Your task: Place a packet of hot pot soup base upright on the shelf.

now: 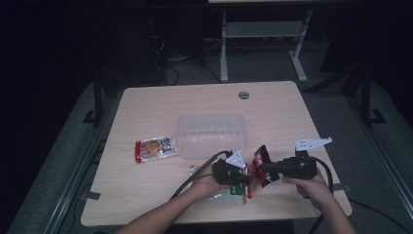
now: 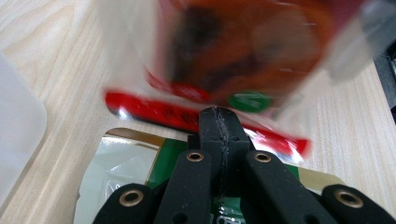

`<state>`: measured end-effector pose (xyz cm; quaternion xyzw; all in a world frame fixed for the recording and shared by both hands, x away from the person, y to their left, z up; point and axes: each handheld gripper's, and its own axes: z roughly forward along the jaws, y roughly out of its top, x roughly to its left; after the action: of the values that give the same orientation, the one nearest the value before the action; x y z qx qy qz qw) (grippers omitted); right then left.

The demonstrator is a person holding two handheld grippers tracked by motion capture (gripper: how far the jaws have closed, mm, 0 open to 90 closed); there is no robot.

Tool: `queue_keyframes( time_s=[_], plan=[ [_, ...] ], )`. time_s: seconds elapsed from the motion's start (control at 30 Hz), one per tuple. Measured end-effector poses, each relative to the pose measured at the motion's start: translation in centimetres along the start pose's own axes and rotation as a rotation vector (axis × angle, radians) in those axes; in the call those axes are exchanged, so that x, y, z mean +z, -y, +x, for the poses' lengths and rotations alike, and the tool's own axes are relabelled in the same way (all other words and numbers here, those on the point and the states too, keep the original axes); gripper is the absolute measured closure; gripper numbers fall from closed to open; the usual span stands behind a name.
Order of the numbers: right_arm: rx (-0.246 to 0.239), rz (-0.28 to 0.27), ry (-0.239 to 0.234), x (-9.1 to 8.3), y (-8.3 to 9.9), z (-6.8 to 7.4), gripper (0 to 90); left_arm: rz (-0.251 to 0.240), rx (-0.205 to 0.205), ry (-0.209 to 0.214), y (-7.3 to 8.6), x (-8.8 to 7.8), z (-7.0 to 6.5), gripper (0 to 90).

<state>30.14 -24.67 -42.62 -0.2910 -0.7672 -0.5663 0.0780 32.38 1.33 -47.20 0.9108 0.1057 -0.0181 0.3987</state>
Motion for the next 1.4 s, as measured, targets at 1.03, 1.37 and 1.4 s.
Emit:
queue_keyframes(
  time_s=[1.03,1.37,1.4],
  plan=[
    [-0.113,-0.183,0.035,-1.9,-5.3,2.4,90.0,-0.025,-0.147,-0.134,6.9,-15.4,-1.7,56.4],
    [-0.126,-0.170,0.066,0.4,-8.2,1.8,90.0,-0.047,-0.246,-0.241,11.8,-20.2,-2.3,39.0],
    [-0.131,-0.168,0.067,0.7,-8.5,1.7,90.0,-0.052,-0.252,-0.250,12.2,-20.4,-2.4,38.0]
  ],
)
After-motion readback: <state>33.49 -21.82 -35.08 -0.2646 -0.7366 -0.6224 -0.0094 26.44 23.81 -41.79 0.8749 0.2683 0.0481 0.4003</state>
